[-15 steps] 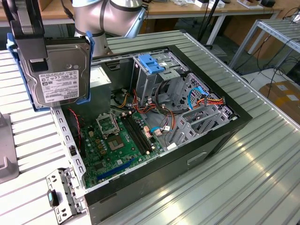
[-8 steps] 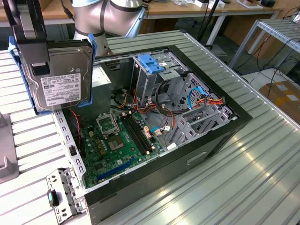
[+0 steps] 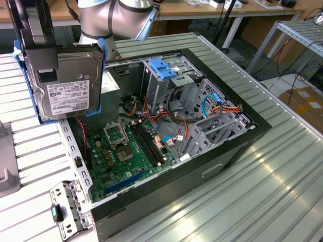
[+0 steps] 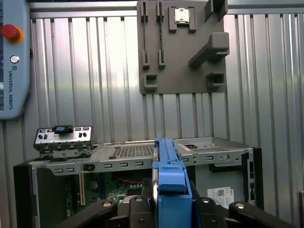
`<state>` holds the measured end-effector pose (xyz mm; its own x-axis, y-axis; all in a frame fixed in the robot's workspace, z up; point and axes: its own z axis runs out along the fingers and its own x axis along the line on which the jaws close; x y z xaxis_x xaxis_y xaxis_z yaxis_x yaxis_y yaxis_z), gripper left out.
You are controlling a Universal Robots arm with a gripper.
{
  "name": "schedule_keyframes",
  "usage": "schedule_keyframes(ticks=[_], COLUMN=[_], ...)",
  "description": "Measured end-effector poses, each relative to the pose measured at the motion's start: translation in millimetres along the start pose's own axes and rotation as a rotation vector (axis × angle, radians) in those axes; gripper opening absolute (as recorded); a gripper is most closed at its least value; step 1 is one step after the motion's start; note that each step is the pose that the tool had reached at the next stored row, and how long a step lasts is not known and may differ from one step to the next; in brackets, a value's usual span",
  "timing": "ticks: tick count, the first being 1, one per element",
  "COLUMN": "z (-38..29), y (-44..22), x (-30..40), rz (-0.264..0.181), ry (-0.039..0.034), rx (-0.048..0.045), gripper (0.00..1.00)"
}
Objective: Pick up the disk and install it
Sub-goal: 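Pick up the disk, then insert the disk into the insertion slot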
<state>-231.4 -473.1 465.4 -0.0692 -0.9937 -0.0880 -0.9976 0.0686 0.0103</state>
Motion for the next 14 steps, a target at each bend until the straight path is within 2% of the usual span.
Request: schedule_keyframes(ticks=[2, 3, 4, 5, 7, 14], z=[-0.4, -4.6, -4.8, -4.7, -4.6, -4.7], y=[-0.1, -14.0, -15.5, -33.8, -41.2, -50.1], x=[0.3, 12.8, 16.4, 22.8, 24.1, 27.0], rz=[0.0, -0.019, -0.019, -0.019, -0.019, -0.019], ry=[-0.0003, 0.001, 0.0013, 0.0015, 0.0015, 0.0016], rx=[0.0, -0.0033, -0.0033, -0.004, -0.004, -0.0041], gripper=[0.37, 0.37, 0.37, 0.37, 0.37, 0.37])
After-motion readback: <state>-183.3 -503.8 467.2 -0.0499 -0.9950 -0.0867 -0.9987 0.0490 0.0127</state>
